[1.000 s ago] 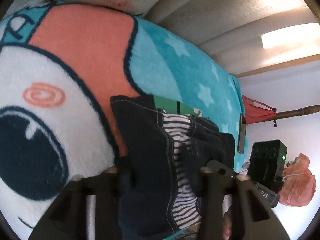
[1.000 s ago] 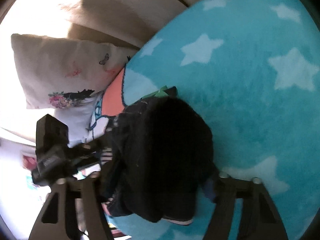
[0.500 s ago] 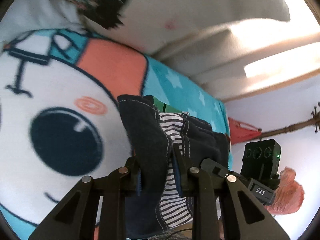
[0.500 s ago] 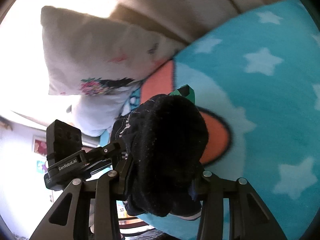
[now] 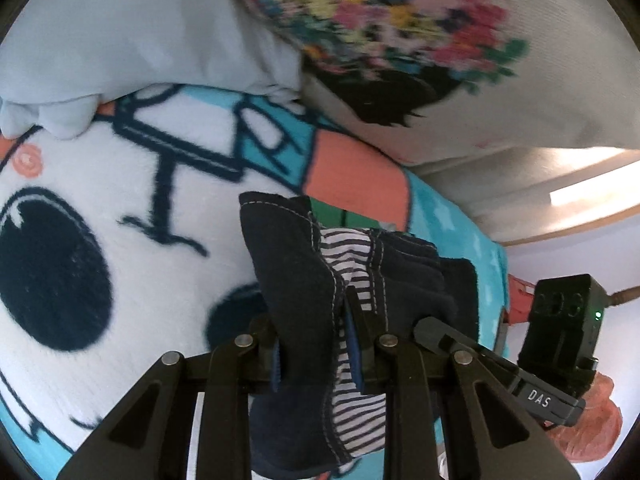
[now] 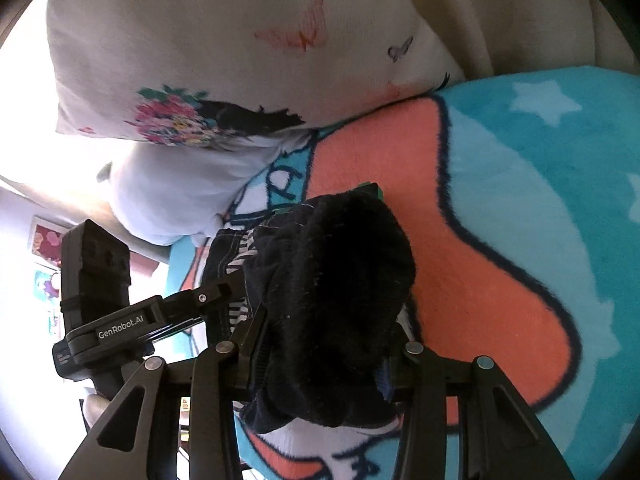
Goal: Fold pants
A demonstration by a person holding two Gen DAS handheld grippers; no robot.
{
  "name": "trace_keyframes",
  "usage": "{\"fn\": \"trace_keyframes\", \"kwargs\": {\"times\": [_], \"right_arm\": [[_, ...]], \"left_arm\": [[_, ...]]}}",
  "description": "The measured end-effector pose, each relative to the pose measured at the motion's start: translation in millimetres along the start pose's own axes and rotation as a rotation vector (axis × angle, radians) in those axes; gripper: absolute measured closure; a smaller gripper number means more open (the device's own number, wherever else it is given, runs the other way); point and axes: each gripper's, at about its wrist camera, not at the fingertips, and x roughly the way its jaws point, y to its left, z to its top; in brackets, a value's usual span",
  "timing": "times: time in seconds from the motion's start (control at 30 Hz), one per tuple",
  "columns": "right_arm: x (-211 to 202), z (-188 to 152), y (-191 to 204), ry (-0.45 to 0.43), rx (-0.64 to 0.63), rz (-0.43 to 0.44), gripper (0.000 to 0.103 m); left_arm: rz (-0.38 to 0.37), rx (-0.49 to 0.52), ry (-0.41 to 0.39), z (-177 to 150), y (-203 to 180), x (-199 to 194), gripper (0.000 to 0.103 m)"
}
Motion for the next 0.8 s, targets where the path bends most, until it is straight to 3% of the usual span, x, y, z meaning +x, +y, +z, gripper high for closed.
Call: {"fn": "trace_keyframes", "kwargs": {"times": [0.13, 0.27, 0.33, 0.4, 0.43, 0.53, 0.67, 0.8], "right_arm": [[10.2, 2.2, -2.4, 0.004, -0.005, -0.079, 0.038], [-7.0, 1.0, -4.3, -0.03, 0.034, -0.077, 0.036], [-26.9, 0.7, -1.3, -0.092, 0.039, -0.096, 0.035], [-47.7, 0.4, 4.0, -0.163, 0.041, -0.116, 0.035], [-60.1, -0.5, 10.1, -0.204, 0.034, -0.102, 0.035], [-70.2, -0.6, 30.4, -0.215, 0.003, -0.034, 0.036], [-51.8, 2.3, 51.1, -0.161, -0.002, 0.063, 0.037], [-15.4, 3.7, 31.5, -0.09, 0.101, 0.092, 0.037]], "left_arm": [[0.009, -0.03, 0.008, 2.8, 13.8, 5.3, 0.072], [0.083, 0.021, 0.005, 5.2, 14.4, 4.7, 0.07], [0.131, 0.03, 0.005, 7.6, 16.8, 6.2, 0.07], [0.134, 0.007, 0.01, 8.3, 24.8, 7.1, 0.07], [0.121, -0.002, 0.01, 8.1, 28.1, 5.9, 0.07], [0.096, -0.001, 0.005, 6.9, 31.4, 1.6, 0.07], [0.08, -0.014, 0.001, 4.4, 37.5, -4.1, 0.07], [0.066, -0.027, -0.019, 0.1, 47.0, -23.6, 0.07]]}}
